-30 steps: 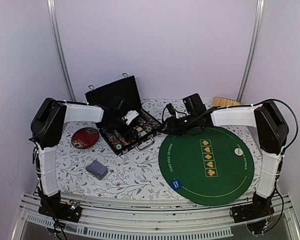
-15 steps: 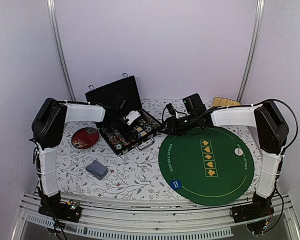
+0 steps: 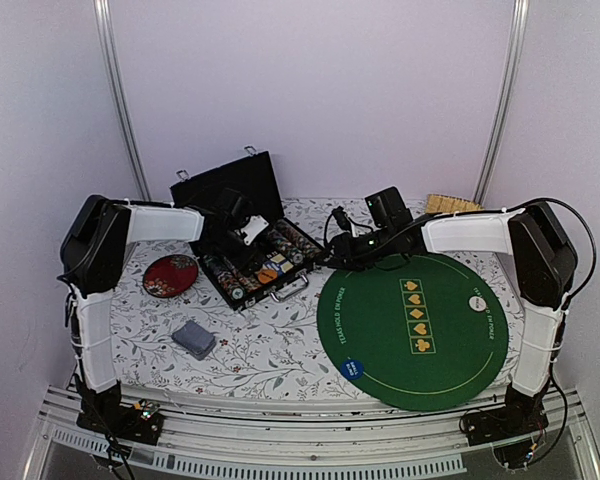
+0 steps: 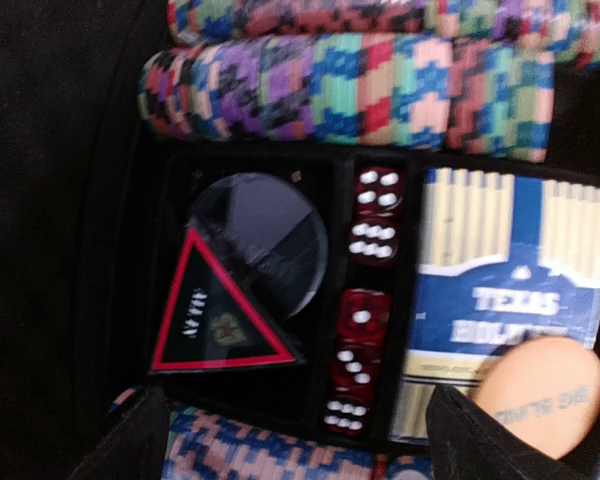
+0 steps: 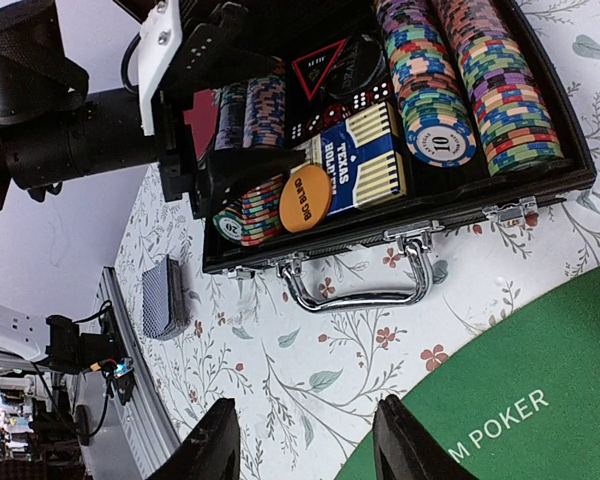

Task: Distribute texas hold em gaming equipment
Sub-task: Adjust the big blind button in the poker case.

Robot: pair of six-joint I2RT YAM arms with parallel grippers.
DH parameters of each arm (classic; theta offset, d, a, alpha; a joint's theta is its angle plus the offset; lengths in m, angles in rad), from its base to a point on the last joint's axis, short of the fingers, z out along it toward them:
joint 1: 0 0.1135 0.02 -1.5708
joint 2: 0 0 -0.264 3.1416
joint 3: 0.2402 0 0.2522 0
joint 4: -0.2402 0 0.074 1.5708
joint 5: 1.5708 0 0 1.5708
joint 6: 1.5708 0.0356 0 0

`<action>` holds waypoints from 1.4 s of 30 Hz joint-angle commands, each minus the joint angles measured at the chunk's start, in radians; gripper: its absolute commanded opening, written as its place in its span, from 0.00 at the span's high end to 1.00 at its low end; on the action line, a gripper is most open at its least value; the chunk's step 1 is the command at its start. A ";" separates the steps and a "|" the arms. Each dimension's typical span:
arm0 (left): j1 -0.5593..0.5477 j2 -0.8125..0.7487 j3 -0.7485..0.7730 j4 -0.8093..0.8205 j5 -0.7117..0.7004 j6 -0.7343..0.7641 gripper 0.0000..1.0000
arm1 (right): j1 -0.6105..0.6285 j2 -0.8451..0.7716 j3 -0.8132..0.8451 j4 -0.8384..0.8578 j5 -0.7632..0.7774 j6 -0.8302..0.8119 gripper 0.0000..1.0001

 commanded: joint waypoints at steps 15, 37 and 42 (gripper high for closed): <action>-0.103 0.054 0.085 -0.029 0.019 -0.106 0.02 | 0.000 -0.018 -0.036 0.033 -0.017 0.008 0.52; -0.061 0.020 0.003 -0.149 -0.043 -0.147 0.07 | -0.002 -0.028 -0.024 0.001 -0.013 -0.004 0.52; -0.040 -0.001 0.012 -0.155 -0.041 -0.168 0.08 | -0.002 -0.025 -0.022 -0.005 -0.012 -0.011 0.52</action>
